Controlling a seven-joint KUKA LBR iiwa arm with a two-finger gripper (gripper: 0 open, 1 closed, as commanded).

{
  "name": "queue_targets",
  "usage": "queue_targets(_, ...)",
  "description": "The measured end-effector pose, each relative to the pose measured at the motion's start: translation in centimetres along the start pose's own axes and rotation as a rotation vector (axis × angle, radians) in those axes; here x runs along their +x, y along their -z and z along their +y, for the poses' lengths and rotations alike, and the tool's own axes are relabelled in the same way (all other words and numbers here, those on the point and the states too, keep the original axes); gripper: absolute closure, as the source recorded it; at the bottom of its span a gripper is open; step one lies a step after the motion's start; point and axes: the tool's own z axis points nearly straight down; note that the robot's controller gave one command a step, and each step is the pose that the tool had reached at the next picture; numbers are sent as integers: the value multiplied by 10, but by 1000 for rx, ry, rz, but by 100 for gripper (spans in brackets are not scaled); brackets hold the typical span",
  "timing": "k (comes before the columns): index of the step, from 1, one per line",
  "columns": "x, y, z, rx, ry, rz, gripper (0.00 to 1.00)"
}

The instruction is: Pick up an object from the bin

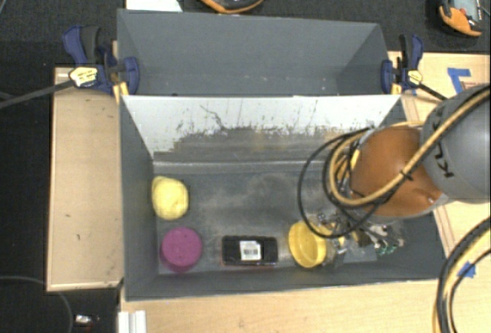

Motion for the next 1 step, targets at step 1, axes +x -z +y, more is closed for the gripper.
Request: queue_targets(1,-3,101,-1,4,-7,-10,100)
